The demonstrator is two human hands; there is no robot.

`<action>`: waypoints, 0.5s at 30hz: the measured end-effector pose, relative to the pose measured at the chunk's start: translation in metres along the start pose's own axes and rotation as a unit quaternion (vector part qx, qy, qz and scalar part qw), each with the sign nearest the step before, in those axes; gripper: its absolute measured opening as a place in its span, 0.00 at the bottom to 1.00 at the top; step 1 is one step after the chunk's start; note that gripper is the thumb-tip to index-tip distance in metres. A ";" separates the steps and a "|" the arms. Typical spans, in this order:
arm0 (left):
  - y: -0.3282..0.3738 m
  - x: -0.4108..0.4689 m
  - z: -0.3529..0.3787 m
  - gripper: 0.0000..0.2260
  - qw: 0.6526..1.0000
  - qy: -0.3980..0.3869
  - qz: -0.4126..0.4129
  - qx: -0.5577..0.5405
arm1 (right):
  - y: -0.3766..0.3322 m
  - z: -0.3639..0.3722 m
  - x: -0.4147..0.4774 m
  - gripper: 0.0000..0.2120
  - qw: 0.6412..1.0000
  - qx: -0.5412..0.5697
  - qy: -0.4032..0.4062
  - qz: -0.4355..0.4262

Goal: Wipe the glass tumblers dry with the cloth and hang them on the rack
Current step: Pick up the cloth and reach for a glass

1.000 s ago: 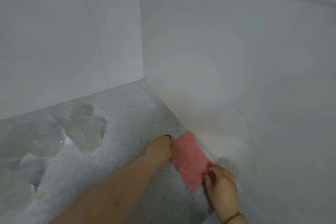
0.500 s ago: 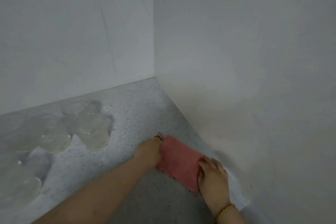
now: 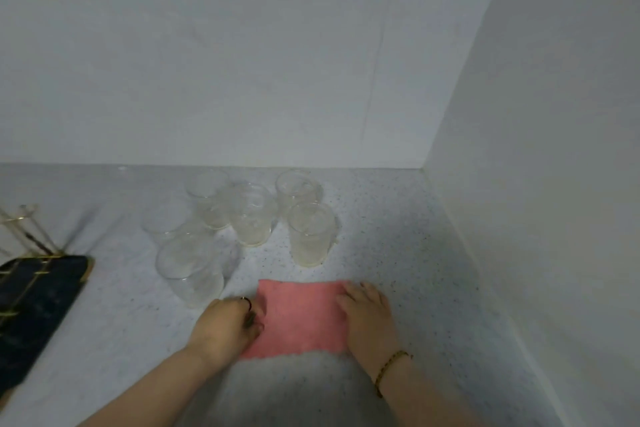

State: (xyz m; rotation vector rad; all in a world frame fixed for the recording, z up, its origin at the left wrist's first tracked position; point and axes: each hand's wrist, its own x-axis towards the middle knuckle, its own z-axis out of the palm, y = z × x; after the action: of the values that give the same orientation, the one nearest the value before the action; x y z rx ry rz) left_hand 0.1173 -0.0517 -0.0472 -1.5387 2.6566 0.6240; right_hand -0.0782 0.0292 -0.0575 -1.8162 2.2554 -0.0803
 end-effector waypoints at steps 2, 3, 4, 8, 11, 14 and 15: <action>-0.017 -0.016 -0.002 0.11 0.999 0.009 -0.028 -0.012 | -0.019 0.000 0.009 0.24 0.999 0.003 0.001 -0.044; -0.023 -0.022 -0.002 0.10 0.999 0.013 -0.037 -0.017 | -0.025 0.001 0.011 0.24 0.998 0.003 0.005 -0.059; -0.029 -0.026 -0.001 0.11 0.999 0.023 -0.040 -0.022 | -0.031 0.002 0.014 0.24 0.998 0.006 0.009 -0.068; -0.045 -0.040 0.005 0.11 0.996 0.083 -0.001 -0.011 | -0.046 0.012 0.022 0.24 0.996 0.012 0.029 -0.078; -0.063 -0.041 0.011 0.10 0.982 0.150 0.102 -0.051 | -0.056 0.018 0.016 0.25 0.995 0.049 0.075 -0.054; -0.072 -0.037 0.008 0.15 0.973 0.128 0.189 -0.038 | -0.075 0.029 -0.003 0.21 0.981 0.086 0.146 -0.098; -0.073 -0.035 0.008 0.22 0.973 0.100 0.208 -0.016 | -0.084 0.033 -0.011 0.16 0.974 0.108 0.152 -0.131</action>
State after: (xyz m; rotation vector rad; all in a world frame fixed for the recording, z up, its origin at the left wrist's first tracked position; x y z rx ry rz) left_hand 0.1951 -0.0516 -0.0716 -1.1014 3.1723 0.5468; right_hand 0.0115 0.0243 -0.0716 -2.0811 2.0716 -0.6680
